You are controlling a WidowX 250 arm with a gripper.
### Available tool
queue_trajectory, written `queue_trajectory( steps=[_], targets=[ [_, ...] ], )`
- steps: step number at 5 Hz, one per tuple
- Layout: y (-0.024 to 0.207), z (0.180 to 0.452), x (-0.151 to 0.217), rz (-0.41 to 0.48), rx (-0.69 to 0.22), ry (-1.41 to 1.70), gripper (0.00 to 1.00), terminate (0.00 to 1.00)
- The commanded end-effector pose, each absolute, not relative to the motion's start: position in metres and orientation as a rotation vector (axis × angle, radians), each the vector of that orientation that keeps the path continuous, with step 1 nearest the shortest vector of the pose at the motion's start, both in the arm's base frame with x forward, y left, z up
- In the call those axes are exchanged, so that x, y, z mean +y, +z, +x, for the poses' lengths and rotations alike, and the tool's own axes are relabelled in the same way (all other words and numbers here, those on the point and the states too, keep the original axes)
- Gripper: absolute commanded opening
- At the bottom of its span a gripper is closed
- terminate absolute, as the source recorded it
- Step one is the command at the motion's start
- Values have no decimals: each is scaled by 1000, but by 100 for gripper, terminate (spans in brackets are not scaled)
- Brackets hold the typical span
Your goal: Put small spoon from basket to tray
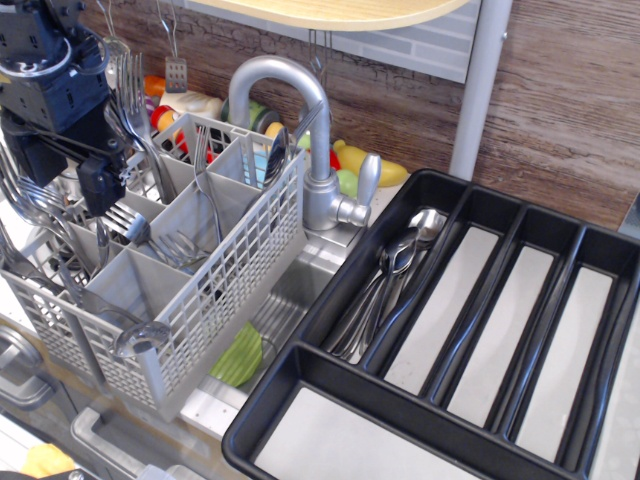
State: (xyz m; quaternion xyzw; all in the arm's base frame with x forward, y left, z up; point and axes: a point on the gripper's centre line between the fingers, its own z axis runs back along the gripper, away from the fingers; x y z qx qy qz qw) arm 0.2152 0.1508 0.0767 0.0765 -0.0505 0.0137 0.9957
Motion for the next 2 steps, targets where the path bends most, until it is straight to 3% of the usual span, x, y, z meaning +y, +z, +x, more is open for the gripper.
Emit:
queue_trajectory(
  steps=[1,2],
  targets=[
    [77,215,151,153,-101,27,100,0],
    [70,208,152,169,-146,145,100,0]
  ],
)
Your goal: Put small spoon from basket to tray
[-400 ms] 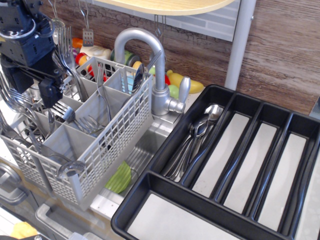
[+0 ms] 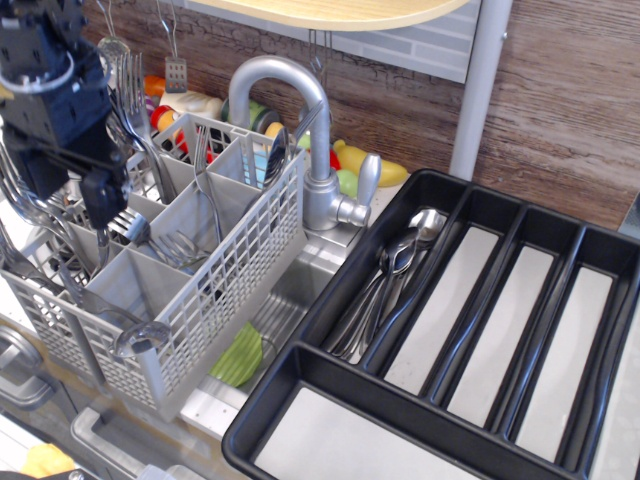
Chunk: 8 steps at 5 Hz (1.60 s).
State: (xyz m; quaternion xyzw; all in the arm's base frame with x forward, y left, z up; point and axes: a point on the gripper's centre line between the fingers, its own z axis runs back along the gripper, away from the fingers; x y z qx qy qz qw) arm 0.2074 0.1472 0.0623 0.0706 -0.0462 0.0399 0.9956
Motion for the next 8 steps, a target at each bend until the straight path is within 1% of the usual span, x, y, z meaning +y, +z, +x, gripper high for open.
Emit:
queue_trajectory(
  steps=[1,2,3,4,5,6,7,8],
  targets=[
    [62,205,154,172,-173,206,100,0],
    [53,213,156,132,-190,217,100,0],
    [46,222,159,116,-219,209,100,0],
    [40,230,162,87,-215,204,100,0],
    [33,230,163,64,-217,220,100,0],
    [31,227,162,57,-211,237,0,0],
    [34,222,162,58,-200,242,0,0],
    [48,219,159,81,-191,238,0,0]
  ],
)
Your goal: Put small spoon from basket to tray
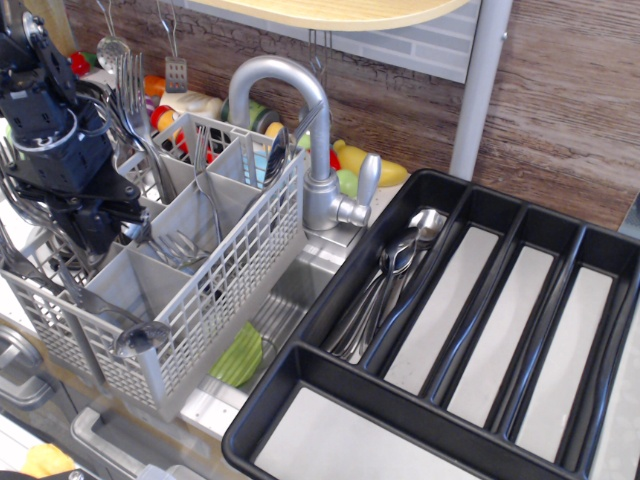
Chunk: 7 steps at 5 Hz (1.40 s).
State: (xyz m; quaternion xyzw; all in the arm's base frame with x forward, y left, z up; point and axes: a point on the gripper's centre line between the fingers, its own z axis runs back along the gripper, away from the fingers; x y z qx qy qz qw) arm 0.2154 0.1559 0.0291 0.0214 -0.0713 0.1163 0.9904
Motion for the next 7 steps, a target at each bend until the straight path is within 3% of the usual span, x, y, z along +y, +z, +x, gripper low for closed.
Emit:
queue_trajectory(
  steps=[1,2,4,6,7],
  targets=[
    [75,224,151,70,-129,213,0,0],
    [121,234,138,90,-68,186,0,0],
    [196,254,86,9,-15,228,0,0],
    [222,270,35,-86,-11,283,0,0],
    [214,279,18,-124,-34,291,0,0]
  ],
)
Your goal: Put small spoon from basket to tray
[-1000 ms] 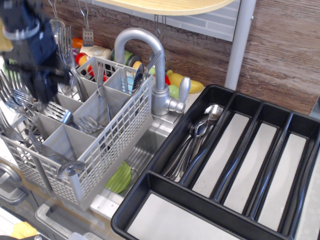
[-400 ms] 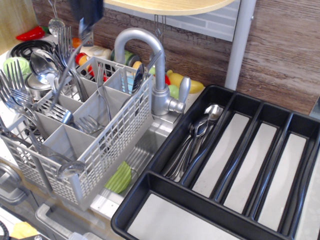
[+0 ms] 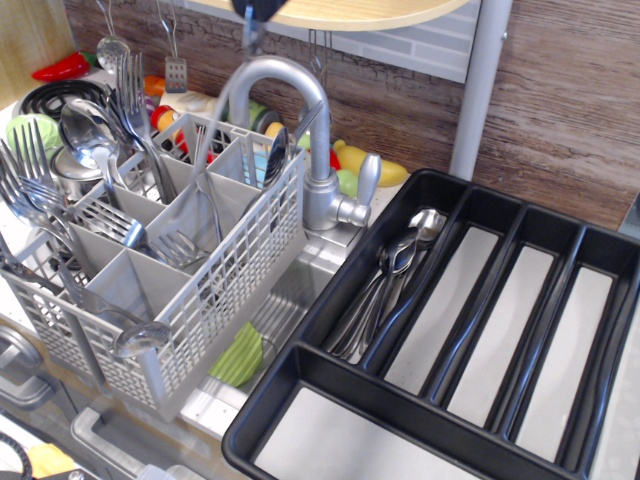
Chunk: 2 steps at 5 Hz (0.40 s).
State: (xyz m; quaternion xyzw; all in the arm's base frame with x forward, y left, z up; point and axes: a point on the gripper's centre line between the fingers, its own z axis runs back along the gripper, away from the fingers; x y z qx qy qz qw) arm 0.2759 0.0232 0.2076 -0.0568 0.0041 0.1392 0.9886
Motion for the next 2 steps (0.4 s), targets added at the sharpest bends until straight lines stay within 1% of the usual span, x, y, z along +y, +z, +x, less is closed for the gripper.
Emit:
queue_trajectory(
  steps=[1,2],
  targets=[
    [200,290,13,-196,-28,285,0,0],
    [181,301,12,-262,-23,302,0,0]
  ],
)
